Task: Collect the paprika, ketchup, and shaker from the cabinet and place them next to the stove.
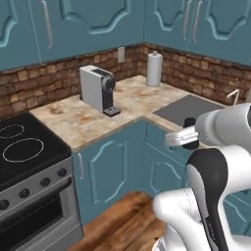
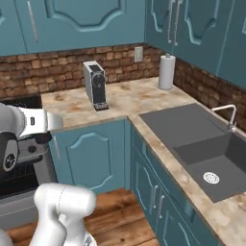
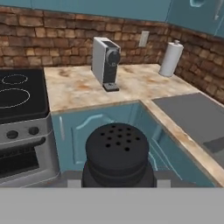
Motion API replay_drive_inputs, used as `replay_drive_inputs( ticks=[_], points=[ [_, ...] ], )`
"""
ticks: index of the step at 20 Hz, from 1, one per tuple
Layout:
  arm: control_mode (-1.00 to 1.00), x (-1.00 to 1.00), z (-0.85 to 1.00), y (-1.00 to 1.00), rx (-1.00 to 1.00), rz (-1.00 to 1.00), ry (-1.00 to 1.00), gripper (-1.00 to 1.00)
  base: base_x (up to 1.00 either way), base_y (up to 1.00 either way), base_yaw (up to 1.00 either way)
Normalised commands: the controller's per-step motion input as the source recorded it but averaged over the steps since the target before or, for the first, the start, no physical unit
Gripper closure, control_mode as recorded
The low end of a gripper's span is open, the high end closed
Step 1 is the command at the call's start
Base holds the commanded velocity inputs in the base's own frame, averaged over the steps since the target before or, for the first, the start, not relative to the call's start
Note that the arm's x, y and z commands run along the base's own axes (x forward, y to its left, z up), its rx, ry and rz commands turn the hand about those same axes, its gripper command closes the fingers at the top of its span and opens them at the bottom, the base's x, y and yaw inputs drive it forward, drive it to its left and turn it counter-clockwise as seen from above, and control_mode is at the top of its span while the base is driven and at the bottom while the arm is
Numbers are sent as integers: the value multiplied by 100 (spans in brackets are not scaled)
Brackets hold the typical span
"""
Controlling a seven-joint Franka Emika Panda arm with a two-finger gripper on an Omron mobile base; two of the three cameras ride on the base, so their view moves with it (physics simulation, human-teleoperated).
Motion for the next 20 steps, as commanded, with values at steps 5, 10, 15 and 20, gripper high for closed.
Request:
replay_drive_inputs(
  ticks=[5,10,15,20],
  points=[
    [100,0,0,0,0,0,0,100,55,37,30],
    [100,0,0,0,0,0,0,100,59,45,10],
    [100,0,0,0,0,0,0,100,55,37,13],
    [100,0,0,0,0,0,0,100,57,23,28]
  ],
)
